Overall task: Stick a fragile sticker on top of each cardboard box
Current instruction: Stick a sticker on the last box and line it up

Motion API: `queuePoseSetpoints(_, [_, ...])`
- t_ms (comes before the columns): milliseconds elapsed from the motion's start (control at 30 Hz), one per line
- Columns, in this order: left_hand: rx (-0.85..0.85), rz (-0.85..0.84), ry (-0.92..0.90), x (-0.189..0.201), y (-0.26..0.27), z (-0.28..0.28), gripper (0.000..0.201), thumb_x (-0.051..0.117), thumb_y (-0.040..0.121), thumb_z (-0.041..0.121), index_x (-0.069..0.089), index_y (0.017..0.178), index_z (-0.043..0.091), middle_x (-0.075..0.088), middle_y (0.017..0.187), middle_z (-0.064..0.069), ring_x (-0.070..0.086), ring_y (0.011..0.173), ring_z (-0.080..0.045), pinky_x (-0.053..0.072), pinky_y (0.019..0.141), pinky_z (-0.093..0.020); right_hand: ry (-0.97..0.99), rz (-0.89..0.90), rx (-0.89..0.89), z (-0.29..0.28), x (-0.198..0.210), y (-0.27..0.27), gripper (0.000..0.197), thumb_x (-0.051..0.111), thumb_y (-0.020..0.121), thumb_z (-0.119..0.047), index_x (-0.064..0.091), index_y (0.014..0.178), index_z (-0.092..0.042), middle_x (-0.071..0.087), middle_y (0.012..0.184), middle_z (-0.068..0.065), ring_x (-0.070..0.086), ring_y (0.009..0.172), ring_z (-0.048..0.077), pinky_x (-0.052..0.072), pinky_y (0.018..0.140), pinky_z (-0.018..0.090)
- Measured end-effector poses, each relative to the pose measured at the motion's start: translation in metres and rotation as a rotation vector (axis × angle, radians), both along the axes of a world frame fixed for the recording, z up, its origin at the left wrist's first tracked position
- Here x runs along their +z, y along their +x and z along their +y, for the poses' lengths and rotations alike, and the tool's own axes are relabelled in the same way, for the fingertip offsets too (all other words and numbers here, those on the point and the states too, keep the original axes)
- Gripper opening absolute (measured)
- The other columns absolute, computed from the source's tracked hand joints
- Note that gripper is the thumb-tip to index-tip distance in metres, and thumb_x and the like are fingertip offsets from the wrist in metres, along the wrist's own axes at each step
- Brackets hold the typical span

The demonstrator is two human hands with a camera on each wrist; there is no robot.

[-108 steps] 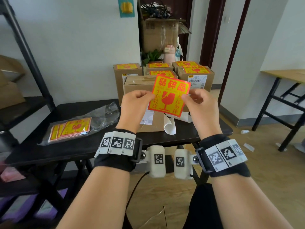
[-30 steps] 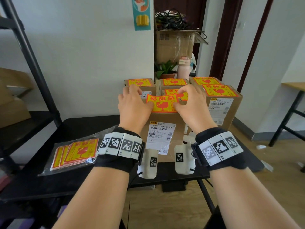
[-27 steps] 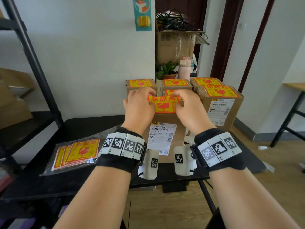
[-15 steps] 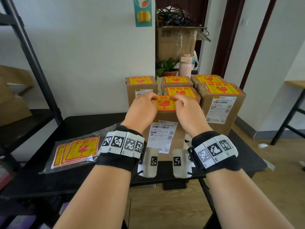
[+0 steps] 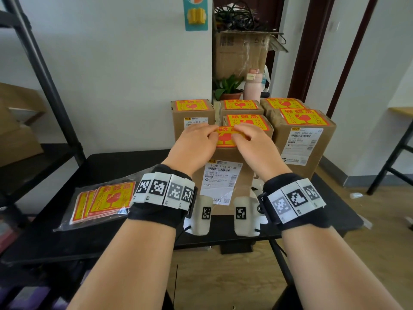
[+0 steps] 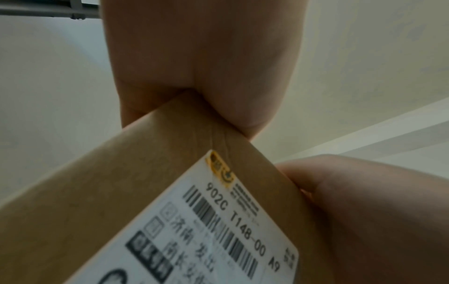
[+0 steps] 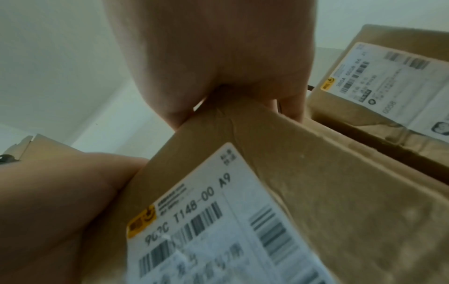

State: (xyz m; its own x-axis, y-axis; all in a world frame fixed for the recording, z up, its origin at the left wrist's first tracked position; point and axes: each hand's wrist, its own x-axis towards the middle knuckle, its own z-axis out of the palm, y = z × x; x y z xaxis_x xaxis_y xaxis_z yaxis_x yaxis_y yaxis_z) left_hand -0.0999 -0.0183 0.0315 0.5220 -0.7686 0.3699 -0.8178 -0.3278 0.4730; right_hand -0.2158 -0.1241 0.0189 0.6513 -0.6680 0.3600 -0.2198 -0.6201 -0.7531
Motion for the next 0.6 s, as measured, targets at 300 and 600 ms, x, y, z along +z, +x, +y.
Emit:
queuePoseSetpoints(300, [0.007, 0.021, 0.068, -0.002, 0.002, 0.000, 0.048, 0.032, 0.102, 0.041, 0.040, 0.147, 0.026, 0.029, 0.158, 0.001, 0.019, 0.147, -0.016, 0.009, 0.119, -0.033, -0.003, 0.049, -0.003, 0.002, 0.003, 0.001, 0.040, 0.042, 0.099, -0.038, 0.053, 0.137, -0.037, 0.036, 0.151, -0.015, 0.027, 0.142, 0.007, 0.019, 0.119, 0.044])
queuePoseSetpoints(600, [0.007, 0.204, -0.147, 0.002, -0.007, 0.012, 0.050, 0.036, 0.103, 0.034, 0.031, 0.151, 0.022, 0.019, 0.161, 0.000, 0.016, 0.148, -0.015, 0.016, 0.116, -0.030, 0.074, -0.065, -0.018, 0.010, 0.001, -0.012, 0.048, 0.039, 0.102, -0.043, 0.040, 0.147, -0.027, 0.035, 0.154, -0.006, 0.031, 0.142, 0.012, 0.026, 0.116, 0.034])
